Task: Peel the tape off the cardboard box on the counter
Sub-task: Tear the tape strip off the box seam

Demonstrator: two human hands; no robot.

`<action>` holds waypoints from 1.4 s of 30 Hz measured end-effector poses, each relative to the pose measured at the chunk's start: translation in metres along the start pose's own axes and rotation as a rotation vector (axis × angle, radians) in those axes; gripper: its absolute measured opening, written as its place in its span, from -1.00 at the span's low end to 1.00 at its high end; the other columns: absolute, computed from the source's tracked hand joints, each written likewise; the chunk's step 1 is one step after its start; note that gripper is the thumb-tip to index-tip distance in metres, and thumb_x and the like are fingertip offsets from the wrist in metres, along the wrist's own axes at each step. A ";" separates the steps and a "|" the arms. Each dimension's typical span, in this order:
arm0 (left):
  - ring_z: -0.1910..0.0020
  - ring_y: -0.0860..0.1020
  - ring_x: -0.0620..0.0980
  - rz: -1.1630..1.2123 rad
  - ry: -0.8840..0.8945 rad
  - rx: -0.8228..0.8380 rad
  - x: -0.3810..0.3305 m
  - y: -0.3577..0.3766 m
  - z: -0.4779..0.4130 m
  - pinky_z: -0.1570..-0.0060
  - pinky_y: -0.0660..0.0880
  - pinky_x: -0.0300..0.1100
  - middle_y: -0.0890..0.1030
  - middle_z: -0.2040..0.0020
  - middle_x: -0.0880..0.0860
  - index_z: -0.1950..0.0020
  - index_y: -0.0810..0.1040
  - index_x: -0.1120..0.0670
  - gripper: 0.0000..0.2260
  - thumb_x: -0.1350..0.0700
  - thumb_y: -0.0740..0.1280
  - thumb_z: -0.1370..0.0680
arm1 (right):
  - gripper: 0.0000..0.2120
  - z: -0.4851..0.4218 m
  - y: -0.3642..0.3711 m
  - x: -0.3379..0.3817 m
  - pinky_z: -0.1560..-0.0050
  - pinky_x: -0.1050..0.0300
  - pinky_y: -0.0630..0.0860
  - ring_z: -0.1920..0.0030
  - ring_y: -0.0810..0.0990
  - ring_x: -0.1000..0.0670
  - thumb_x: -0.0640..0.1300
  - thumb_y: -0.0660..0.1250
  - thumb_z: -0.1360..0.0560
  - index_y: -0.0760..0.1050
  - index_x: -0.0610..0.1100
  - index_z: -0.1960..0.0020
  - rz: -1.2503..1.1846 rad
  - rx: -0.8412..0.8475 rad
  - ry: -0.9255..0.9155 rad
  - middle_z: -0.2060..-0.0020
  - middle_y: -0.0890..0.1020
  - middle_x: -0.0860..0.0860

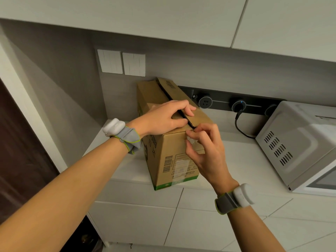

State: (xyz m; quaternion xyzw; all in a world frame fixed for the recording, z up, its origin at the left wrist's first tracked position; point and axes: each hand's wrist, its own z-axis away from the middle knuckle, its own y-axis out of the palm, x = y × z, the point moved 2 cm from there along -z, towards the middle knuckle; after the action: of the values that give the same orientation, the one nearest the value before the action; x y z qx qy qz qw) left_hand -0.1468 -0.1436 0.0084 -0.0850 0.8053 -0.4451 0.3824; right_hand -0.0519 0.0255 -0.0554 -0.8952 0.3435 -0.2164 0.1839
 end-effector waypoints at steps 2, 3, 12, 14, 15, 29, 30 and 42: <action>-0.48 0.38 -0.19 0.006 0.001 -0.002 -0.001 0.000 0.000 -0.45 0.29 0.22 0.50 -0.41 -0.31 -0.17 0.54 -0.16 -0.79 -0.09 0.29 -0.55 | -0.85 0.001 0.002 -0.001 0.01 0.01 0.58 -0.06 0.52 -0.12 -0.27 0.45 -0.54 0.58 -0.26 -0.09 0.013 -0.009 -0.013 -0.09 0.46 -0.13; -0.48 0.38 -0.19 0.008 -0.001 -0.004 -0.001 0.000 0.001 -0.45 0.29 0.22 0.50 -0.42 -0.31 -0.16 0.54 -0.16 -0.79 -0.08 0.29 -0.54 | -0.85 0.002 0.002 -0.001 0.01 0.02 0.57 -0.07 0.52 -0.11 -0.29 0.43 -0.54 0.58 -0.27 -0.10 0.020 -0.014 -0.014 -0.09 0.46 -0.14; -0.48 0.38 -0.18 0.010 -0.006 -0.009 0.000 0.001 0.001 -0.45 0.28 0.23 0.50 -0.41 -0.31 -0.13 0.52 -0.18 -0.81 -0.10 0.29 -0.53 | -0.75 0.000 -0.005 0.001 -0.21 0.30 0.45 -0.23 0.38 0.24 -0.26 0.51 -0.49 0.59 -0.32 -0.11 -0.026 0.044 0.022 -0.12 0.47 -0.18; -0.47 0.38 -0.18 0.010 -0.004 -0.006 0.000 0.001 0.001 -0.45 0.28 0.23 0.50 -0.41 -0.32 -0.13 0.52 -0.19 -0.81 -0.11 0.29 -0.53 | -0.76 0.000 -0.005 0.001 -0.22 0.32 0.43 -0.21 0.39 0.23 -0.27 0.51 -0.49 0.59 -0.32 -0.11 -0.013 0.040 0.013 -0.12 0.47 -0.17; -0.48 0.38 -0.18 0.009 -0.002 -0.005 0.000 0.000 0.001 -0.45 0.28 0.22 0.50 -0.41 -0.32 -0.14 0.52 -0.19 -0.81 -0.11 0.28 -0.53 | -0.77 -0.001 -0.005 0.002 -0.21 0.31 0.44 -0.19 0.41 0.17 -0.27 0.51 -0.49 0.59 -0.31 -0.11 -0.010 0.038 0.009 -0.12 0.47 -0.17; -0.48 0.35 -0.20 -0.011 -0.009 0.004 -0.001 0.000 0.001 -0.44 0.27 0.21 0.48 -0.43 -0.32 -0.18 0.53 -0.18 -0.82 -0.06 0.29 -0.58 | -0.84 0.001 0.002 0.000 -0.11 0.18 0.52 -0.11 0.48 -0.02 -0.31 0.46 -0.52 0.57 -0.28 -0.08 0.006 -0.027 -0.020 -0.10 0.44 -0.12; -0.48 0.35 -0.21 -0.009 -0.010 0.006 -0.001 0.000 0.001 -0.45 0.27 0.21 0.49 -0.43 -0.33 -0.18 0.53 -0.18 -0.83 -0.05 0.30 -0.59 | -0.84 0.002 0.003 0.000 -0.10 0.17 0.52 -0.10 0.49 -0.04 -0.32 0.45 -0.52 0.56 -0.26 -0.09 0.015 -0.031 -0.022 -0.11 0.43 -0.11; -0.47 0.37 -0.21 0.002 -0.011 -0.003 -0.002 0.001 0.001 -0.46 0.29 0.20 0.50 -0.41 -0.33 -0.14 0.52 -0.18 -0.79 -0.09 0.28 -0.52 | -0.77 -0.001 -0.003 -0.003 -0.15 0.17 0.53 -0.18 0.48 0.01 -0.24 0.51 -0.50 0.59 -0.34 -0.08 -0.041 0.034 0.024 -0.12 0.47 -0.14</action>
State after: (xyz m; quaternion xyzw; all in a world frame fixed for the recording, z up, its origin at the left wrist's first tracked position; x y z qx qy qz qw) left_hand -0.1445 -0.1426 0.0084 -0.0871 0.8040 -0.4430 0.3871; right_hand -0.0525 0.0294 -0.0536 -0.8961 0.3237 -0.2367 0.1904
